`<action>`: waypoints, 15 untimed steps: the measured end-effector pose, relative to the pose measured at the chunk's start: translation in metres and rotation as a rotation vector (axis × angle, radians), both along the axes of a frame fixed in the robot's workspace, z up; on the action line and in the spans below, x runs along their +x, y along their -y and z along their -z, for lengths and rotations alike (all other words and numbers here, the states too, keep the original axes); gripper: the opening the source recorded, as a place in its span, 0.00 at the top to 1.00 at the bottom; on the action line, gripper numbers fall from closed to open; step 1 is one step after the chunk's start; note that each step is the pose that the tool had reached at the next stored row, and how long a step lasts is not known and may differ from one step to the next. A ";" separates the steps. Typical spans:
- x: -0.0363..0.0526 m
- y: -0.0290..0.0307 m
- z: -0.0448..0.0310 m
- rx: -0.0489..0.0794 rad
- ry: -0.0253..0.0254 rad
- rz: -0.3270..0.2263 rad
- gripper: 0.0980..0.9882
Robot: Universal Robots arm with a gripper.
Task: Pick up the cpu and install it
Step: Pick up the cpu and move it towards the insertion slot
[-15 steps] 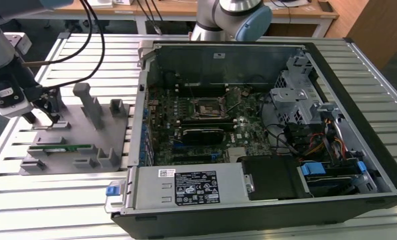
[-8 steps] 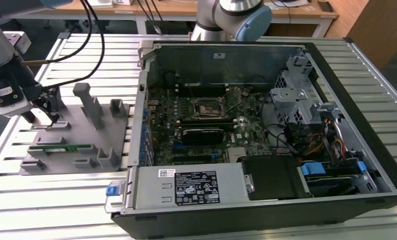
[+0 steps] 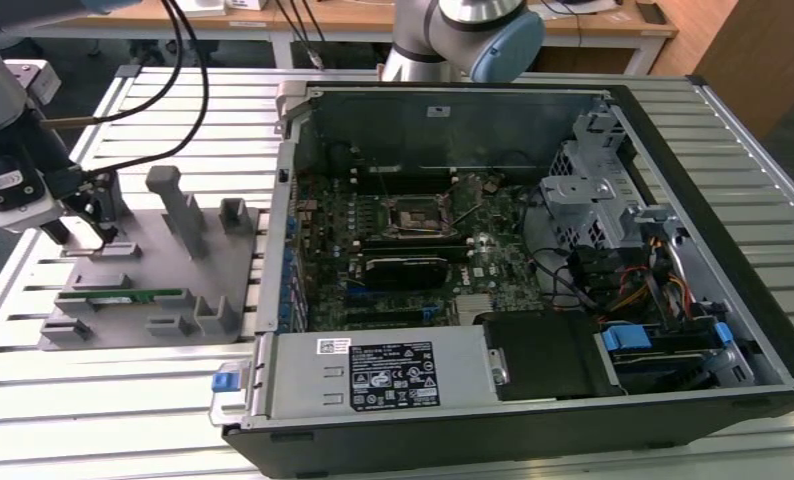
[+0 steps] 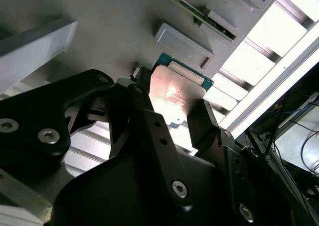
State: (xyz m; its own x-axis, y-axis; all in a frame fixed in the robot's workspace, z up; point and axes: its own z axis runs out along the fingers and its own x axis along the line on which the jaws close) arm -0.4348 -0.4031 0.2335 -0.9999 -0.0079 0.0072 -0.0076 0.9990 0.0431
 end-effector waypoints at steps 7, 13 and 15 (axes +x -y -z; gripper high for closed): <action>0.0000 -0.0003 -0.0033 0.000 0.0002 0.000 0.50; 0.0000 -0.0006 -0.0060 0.000 0.0001 0.000 0.50; 0.0000 -0.0007 -0.0068 0.000 0.0001 0.000 0.50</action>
